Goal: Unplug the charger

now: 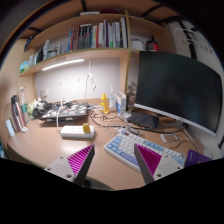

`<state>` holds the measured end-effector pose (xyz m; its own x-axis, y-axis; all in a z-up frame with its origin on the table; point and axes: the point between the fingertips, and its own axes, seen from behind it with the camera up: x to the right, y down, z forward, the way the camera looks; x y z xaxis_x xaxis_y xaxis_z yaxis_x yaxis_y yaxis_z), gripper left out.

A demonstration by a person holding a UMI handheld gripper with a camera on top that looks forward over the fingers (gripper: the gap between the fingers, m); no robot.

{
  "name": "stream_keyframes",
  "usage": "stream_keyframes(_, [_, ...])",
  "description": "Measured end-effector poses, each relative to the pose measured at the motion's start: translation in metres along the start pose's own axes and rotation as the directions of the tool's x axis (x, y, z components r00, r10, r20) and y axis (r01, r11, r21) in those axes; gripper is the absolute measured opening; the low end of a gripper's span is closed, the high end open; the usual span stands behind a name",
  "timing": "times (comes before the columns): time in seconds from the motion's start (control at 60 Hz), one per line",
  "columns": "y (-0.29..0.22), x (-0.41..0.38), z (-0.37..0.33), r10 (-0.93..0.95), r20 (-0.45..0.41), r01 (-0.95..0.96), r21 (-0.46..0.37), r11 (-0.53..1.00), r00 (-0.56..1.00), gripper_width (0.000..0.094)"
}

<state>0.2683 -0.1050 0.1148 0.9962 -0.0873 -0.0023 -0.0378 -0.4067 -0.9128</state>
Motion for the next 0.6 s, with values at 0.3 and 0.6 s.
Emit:
stream_keyframes(0.3, [0.007, -0.054, 0.033, -0.059, 0.054, 0.060, -0.015, 0.998, 0.997, 0.0879])
stream_keyframes(0.6, [0.006, -0.114, 0.138, -0.094, 0.093, 0.095, -0.005, 0.995, 0.991, 0.0883])
